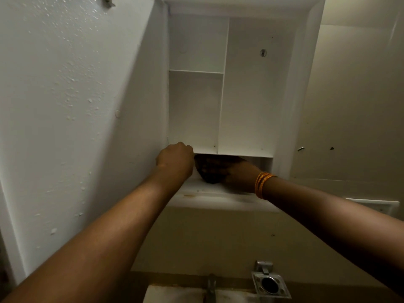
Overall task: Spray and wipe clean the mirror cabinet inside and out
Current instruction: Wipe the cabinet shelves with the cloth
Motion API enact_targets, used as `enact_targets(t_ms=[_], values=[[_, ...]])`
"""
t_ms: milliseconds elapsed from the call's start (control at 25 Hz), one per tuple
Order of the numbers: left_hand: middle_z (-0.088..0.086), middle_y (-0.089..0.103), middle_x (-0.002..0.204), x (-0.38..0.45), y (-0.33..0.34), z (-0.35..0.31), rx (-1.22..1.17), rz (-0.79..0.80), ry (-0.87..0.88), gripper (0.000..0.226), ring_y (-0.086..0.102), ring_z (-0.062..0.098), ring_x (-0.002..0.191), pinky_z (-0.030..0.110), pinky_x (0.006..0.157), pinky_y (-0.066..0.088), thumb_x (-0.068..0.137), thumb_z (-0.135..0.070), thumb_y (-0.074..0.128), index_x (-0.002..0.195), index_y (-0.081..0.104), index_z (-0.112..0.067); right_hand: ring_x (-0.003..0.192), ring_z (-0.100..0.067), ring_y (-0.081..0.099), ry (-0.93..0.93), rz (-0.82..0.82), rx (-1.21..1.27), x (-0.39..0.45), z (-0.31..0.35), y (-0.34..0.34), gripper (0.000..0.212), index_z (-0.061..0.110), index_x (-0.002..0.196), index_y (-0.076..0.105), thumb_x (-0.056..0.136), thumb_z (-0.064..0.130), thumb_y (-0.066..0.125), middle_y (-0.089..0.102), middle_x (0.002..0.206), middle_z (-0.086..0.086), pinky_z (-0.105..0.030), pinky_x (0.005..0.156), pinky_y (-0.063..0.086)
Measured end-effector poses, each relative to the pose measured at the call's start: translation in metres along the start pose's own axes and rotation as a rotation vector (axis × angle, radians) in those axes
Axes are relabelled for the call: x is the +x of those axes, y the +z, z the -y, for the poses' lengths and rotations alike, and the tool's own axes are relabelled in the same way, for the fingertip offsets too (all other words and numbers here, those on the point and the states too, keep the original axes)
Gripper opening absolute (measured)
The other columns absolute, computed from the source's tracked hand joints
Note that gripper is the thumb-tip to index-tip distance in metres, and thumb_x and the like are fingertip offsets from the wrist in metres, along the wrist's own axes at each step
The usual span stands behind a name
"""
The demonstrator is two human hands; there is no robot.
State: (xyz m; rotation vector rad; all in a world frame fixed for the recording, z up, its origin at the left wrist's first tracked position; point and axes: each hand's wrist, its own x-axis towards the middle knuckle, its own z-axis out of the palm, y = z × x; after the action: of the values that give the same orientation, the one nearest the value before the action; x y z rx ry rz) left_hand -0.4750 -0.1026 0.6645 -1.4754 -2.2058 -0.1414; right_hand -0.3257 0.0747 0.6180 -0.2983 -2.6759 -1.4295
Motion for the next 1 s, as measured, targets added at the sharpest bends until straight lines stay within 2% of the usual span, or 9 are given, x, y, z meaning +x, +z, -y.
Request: enact_targets(t_ms=[80, 200, 320, 400, 480, 520, 680, 840, 1000], values=[[0.01, 0.058, 0.11, 0.0, 0.005, 0.0, 0.013, -0.029, 0.002, 0.025, 0.062, 0.027, 0.097, 0.032, 0.066, 0.042, 0.094, -0.004, 0.05, 0.117, 0.058, -0.009, 0.136, -0.029, 0.055, -0.044, 0.007, -0.042, -0.014, -0.007, 0.006, 0.048, 0.016, 0.132, 0.067, 0.085, 0.008, 0.069, 0.064, 0.141, -0.001, -0.05, 0.104, 0.052], [0.009, 0.059, 0.107, -0.001, 0.008, 0.002, 0.015, -0.064, 0.006, 0.026, 0.062, 0.026, 0.095, 0.032, 0.064, 0.041, 0.094, -0.003, 0.048, 0.117, 0.058, -0.009, 0.133, -0.028, 0.058, -0.005, 0.053, -0.053, -0.035, -0.007, 0.008, 0.044, 0.018, 0.129, 0.07, 0.088, 0.012, 0.056, 0.067, 0.136, 0.001, -0.046, 0.102, 0.052], [0.01, 0.059, 0.103, -0.001, 0.011, 0.004, -0.004, -0.1, 0.012, 0.025, 0.063, 0.028, 0.093, 0.033, 0.063, 0.042, 0.094, -0.002, 0.046, 0.115, 0.058, -0.009, 0.13, -0.03, 0.06, 0.106, 0.112, -0.091, -0.054, -0.005, 0.01, 0.049, 0.02, 0.123, 0.074, 0.075, 0.019, 0.078, 0.069, 0.132, 0.001, -0.045, 0.089, 0.056], [0.009, 0.055, 0.094, -0.002, 0.012, 0.004, -0.024, -0.111, 0.012, 0.024, 0.063, 0.028, 0.091, 0.034, 0.063, 0.044, 0.093, -0.001, 0.046, 0.113, 0.058, -0.008, 0.141, -0.035, 0.047, 0.191, 0.17, -0.188, -0.061, 0.0, 0.01, 0.055, 0.017, 0.137, 0.064, 0.084, 0.025, 0.074, 0.057, 0.148, -0.005, -0.049, 0.099, 0.048], [0.005, 0.044, 0.084, -0.002, 0.013, 0.004, -0.037, -0.118, 0.017, 0.024, 0.059, 0.026, 0.084, 0.034, 0.062, 0.044, 0.093, -0.001, 0.046, 0.112, 0.058, -0.008, 0.149, -0.042, 0.027, 0.255, 0.282, -0.23, -0.059, 0.008, 0.008, 0.052, 0.011, 0.149, 0.049, 0.099, 0.025, 0.052, 0.028, 0.165, -0.016, -0.056, 0.108, 0.036], [0.003, 0.039, 0.08, -0.002, 0.013, 0.004, -0.035, -0.125, 0.02, 0.023, 0.054, 0.024, 0.078, 0.033, 0.062, 0.043, 0.093, -0.001, 0.046, 0.111, 0.057, -0.008, 0.146, -0.044, 0.027, 0.3, 0.348, -0.264, -0.057, 0.013, -0.001, 0.048, 0.011, 0.147, 0.053, 0.101, 0.025, 0.046, 0.023, 0.166, -0.02, -0.058, 0.107, 0.034], [0.003, 0.04, 0.077, -0.003, 0.015, 0.006, -0.032, -0.148, 0.031, 0.021, 0.049, 0.022, 0.073, 0.032, 0.061, 0.041, 0.092, -0.001, 0.046, 0.108, 0.057, -0.008, 0.116, -0.037, 0.05, 0.321, 0.52, -0.409, -0.049, 0.028, -0.033, 0.039, 0.01, 0.12, 0.069, 0.104, 0.029, 0.039, 0.063, 0.13, -0.018, -0.053, 0.097, 0.039], [0.008, 0.055, 0.092, -0.003, 0.016, 0.008, -0.047, -0.154, 0.019, 0.022, 0.051, 0.023, 0.076, 0.032, 0.061, 0.04, 0.092, -0.002, 0.047, 0.11, 0.057, -0.008, 0.1, -0.032, 0.054, 0.481, 0.499, -0.163, -0.038, 0.037, -0.05, 0.029, 0.016, 0.101, 0.07, 0.098, 0.023, 0.043, 0.069, 0.099, -0.01, -0.042, 0.073, 0.038], [0.009, 0.06, 0.097, 0.003, 0.027, 0.014, -0.087, -0.167, 0.028, 0.028, 0.061, 0.027, 0.086, 0.032, 0.062, 0.042, 0.089, -0.003, 0.05, 0.115, 0.057, -0.01, 0.092, -0.034, 0.065, 0.715, 0.283, 0.333, -0.039, 0.047, -0.049, 0.024, 0.017, 0.099, 0.067, 0.087, 0.017, 0.047, 0.072, 0.094, -0.009, -0.042, 0.088, 0.048]])
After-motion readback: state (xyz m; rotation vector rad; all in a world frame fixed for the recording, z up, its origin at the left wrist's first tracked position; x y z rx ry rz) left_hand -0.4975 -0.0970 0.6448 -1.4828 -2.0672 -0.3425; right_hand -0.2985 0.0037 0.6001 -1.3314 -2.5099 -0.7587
